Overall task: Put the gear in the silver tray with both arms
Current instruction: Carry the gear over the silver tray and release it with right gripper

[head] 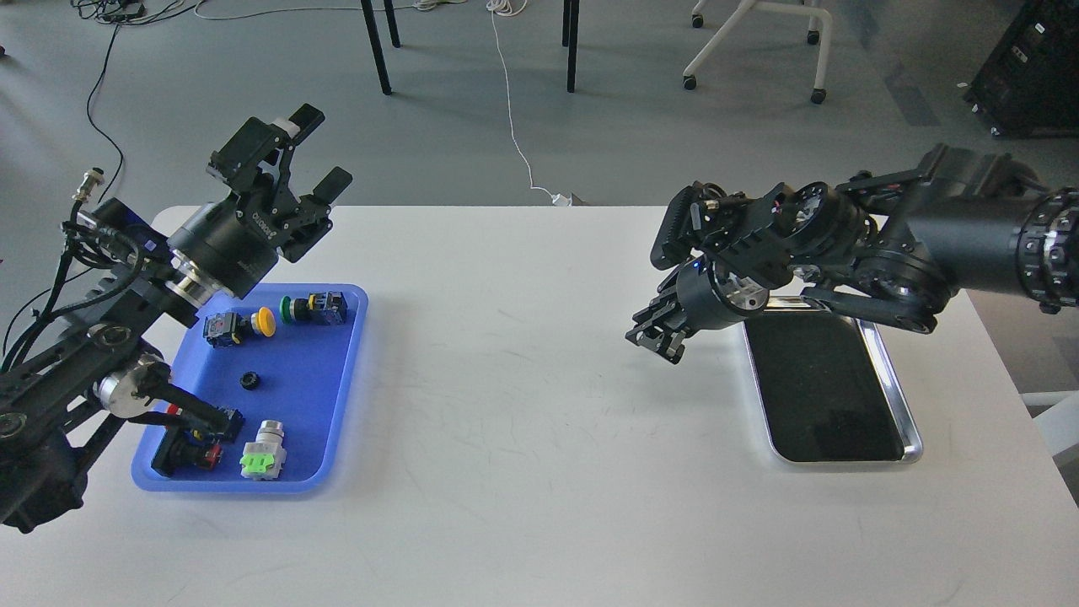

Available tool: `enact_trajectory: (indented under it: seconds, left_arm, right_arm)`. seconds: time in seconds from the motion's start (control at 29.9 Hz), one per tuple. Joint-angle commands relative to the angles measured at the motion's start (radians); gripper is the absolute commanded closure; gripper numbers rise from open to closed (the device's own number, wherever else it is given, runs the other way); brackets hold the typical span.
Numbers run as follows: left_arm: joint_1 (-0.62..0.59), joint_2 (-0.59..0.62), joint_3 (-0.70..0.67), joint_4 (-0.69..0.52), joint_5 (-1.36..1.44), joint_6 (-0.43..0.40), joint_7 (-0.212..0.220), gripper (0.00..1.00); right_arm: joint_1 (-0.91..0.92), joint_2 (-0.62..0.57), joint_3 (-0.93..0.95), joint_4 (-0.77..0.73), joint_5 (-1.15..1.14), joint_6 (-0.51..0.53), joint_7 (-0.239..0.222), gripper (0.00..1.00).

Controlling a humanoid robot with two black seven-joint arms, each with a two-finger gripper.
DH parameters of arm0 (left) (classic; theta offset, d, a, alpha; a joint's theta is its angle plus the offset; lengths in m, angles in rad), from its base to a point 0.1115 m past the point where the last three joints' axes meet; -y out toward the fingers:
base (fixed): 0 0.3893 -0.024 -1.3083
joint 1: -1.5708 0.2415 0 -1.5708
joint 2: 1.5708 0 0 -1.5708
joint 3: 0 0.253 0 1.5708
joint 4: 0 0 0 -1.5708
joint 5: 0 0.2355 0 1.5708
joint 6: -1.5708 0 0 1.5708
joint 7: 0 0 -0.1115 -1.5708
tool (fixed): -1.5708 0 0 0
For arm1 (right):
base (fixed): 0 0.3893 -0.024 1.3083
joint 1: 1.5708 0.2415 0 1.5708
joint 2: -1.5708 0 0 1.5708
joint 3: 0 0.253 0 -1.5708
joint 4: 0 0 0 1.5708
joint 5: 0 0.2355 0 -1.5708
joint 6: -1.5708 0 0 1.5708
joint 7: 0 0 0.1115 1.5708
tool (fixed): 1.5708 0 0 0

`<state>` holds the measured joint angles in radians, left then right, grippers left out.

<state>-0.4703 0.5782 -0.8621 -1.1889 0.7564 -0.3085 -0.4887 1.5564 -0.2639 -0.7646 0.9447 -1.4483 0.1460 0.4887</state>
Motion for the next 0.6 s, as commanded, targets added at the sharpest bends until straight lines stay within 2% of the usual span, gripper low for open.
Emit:
enact_trajectory:
  seconds: [0.0, 0.23, 0.57]
  left_arm:
    - [-0.004, -0.003, 0.003, 0.000, 0.000, -0.001, 0.000, 0.02]
    - [-0.007, -0.024, 0.006, 0.000, 0.001, 0.000, 0.000, 0.02]
    - [-0.008, -0.029, 0.011, 0.000, 0.001, -0.001, 0.000, 0.02]
  right_arm:
    - [-0.002, -0.119, -0.001, -0.001, 0.000, 0.000, 0.000, 0.85]
    - [-0.077, -0.273, -0.001, -0.014, -0.001, -0.002, 0.000, 0.85]
    - [-0.260, -0.311, 0.001, -0.087, -0.003, -0.043, 0.000, 0.85]
